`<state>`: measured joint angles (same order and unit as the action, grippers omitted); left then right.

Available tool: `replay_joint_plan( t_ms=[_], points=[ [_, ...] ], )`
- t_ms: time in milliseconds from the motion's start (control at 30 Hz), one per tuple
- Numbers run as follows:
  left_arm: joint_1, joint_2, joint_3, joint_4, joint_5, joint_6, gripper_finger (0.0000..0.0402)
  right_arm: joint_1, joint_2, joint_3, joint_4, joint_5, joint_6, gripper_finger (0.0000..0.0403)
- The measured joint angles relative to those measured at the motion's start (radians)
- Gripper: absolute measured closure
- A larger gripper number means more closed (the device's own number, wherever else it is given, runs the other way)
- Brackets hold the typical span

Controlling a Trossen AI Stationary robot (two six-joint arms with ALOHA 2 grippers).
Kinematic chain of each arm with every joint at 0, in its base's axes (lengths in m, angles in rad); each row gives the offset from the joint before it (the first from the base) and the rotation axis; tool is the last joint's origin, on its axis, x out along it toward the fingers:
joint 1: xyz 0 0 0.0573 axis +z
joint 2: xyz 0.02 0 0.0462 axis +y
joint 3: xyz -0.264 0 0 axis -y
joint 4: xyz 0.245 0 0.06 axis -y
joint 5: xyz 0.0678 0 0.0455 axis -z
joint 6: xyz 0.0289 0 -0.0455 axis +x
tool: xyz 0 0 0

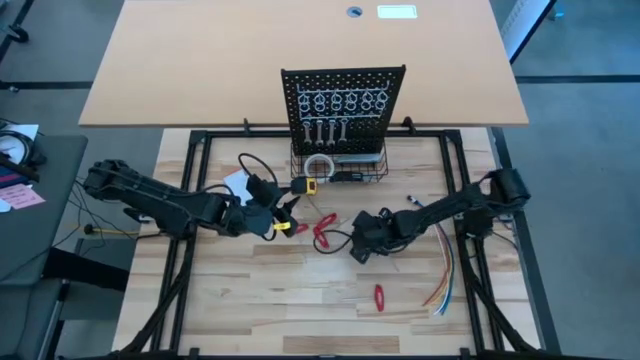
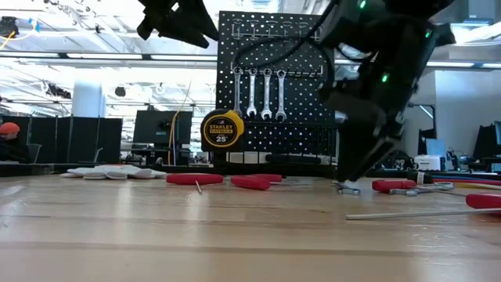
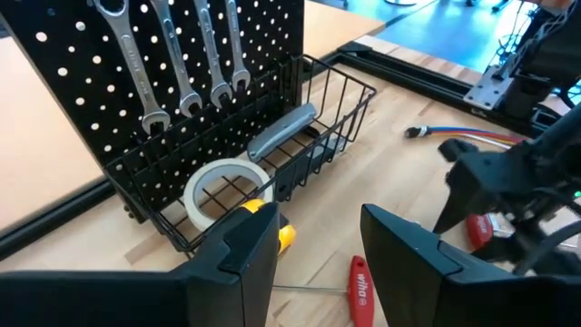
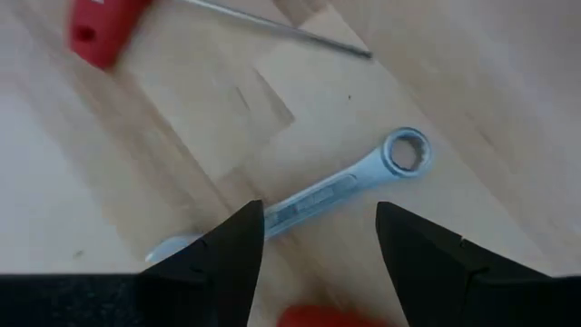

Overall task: Hang tools onto peg board
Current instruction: Hang the silver wrench on the peg board

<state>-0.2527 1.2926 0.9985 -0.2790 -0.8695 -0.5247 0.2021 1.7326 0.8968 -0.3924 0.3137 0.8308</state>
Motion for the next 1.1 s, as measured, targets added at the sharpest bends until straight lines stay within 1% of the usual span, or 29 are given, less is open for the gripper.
replay_joint_plan(
  t_ms=[133,267,367,433,567,667,767,867,967,1100],
  points=[
    [0.000,0.000,0.001,0.001,0.000,0.000,0.0250,-0.019,0.057,0.006,0.074,-0.004,-0.073,0.0182],
    [0.000,0.000,0.001,0.003,0.000,0.001,0.0250,-0.010,0.080,0.004,0.125,-0.039,-0.246,0.0187],
    [-0.003,0.000,0.001,0.004,0.000,0.001,0.0250,0.010,0.075,0.004,0.129,-0.040,-0.386,0.0200],
    [-0.003,0.000,0.001,0.005,0.000,0.001,0.0250,0.023,0.058,0.004,0.114,-0.041,-0.442,0.0212],
    [-0.003,0.001,0.001,0.008,0.000,0.001,0.0250,0.043,0.027,-0.001,0.097,-0.042,-0.442,0.0245],
    [-0.004,0.001,0.001,0.008,0.000,0.001,0.0250,0.042,0.020,-0.002,0.125,-0.065,-0.442,0.0282],
    [-0.006,0.001,0.001,0.008,0.009,0.000,0.0250,0.031,0.049,0.001,0.175,-0.092,-0.439,0.0324],
    [-0.006,0.001,0.001,0.008,0.011,0.000,0.0250,0.021,0.099,0.006,0.204,-0.094,-0.437,0.0357],
    [-0.006,0.001,0.001,0.008,0.012,-0.001,0.0250,0.014,0.136,0.009,0.240,-0.090,-0.446,0.0381],
    [-0.006,0.001,0.001,0.008,0.023,-0.002,0.0250,0.012,0.173,0.009,0.357,-0.080,-0.504,0.0395]
  ],
)
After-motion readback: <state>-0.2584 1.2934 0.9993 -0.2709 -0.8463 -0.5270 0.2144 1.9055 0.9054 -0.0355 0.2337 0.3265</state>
